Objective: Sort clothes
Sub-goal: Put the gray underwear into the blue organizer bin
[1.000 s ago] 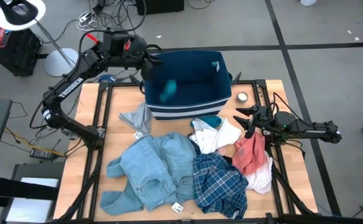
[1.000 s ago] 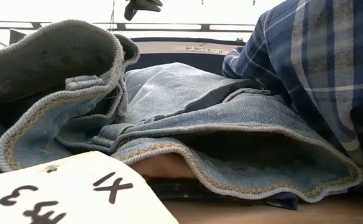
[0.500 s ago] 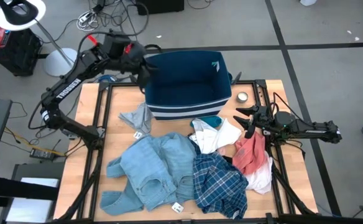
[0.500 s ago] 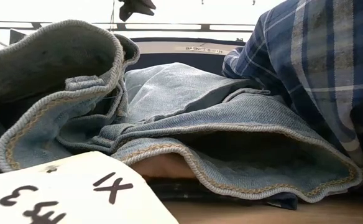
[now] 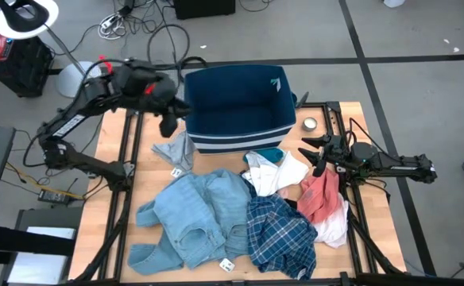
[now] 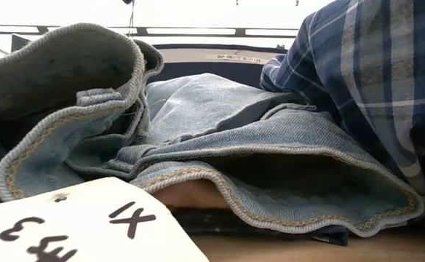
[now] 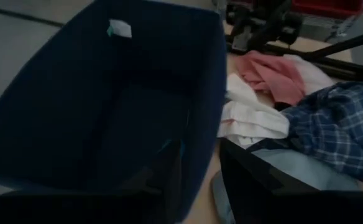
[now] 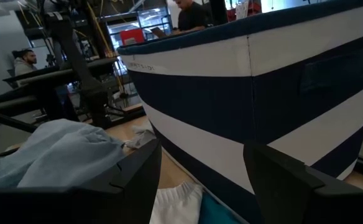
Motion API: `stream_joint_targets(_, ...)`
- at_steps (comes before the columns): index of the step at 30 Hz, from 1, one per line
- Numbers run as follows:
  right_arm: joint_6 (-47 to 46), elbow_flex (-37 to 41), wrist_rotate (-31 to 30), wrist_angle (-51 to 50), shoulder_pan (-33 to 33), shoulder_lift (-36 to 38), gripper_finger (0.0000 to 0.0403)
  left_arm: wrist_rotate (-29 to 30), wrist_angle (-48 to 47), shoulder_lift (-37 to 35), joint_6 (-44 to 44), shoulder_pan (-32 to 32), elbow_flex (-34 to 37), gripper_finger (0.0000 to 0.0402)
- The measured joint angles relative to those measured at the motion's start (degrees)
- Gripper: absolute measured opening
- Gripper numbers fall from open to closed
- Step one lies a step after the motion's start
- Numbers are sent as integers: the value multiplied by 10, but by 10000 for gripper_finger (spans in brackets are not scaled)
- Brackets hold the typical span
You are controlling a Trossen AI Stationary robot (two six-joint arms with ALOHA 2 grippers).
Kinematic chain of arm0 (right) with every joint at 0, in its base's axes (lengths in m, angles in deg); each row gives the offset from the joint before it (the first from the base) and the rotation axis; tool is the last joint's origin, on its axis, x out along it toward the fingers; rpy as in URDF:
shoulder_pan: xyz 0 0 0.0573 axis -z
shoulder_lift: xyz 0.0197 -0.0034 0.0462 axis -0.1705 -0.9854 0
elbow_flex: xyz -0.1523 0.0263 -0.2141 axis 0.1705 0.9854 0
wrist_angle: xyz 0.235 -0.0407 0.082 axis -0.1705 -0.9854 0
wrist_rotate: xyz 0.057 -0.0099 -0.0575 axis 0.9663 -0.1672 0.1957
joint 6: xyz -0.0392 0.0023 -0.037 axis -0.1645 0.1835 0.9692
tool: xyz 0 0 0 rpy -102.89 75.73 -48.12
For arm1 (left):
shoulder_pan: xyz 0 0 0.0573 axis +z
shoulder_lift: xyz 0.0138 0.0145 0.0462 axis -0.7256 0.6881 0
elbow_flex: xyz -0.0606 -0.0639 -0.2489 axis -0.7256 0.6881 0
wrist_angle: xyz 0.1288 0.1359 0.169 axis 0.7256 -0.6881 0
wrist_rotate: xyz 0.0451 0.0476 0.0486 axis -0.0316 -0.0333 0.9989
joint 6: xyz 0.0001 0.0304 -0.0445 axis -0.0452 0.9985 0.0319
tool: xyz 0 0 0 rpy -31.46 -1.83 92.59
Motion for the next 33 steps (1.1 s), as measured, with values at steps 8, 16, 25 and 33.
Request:
stream_joint_targets(8,0,0,0,0,0,0,230,83,-62,-65,-46,-39,0,117)
stream_joint_targets(16,0,0,0,0,0,0,230,122,-97,-120,-77,-56,37,117)
stream_joint_targets(25,0,0,0,0,0,0,230,137,16,-236,-102,-56,265,117)
stream_joint_targets(33,0,0,0,0,0,0,230,154,72,-314,-141,-56,471,117)
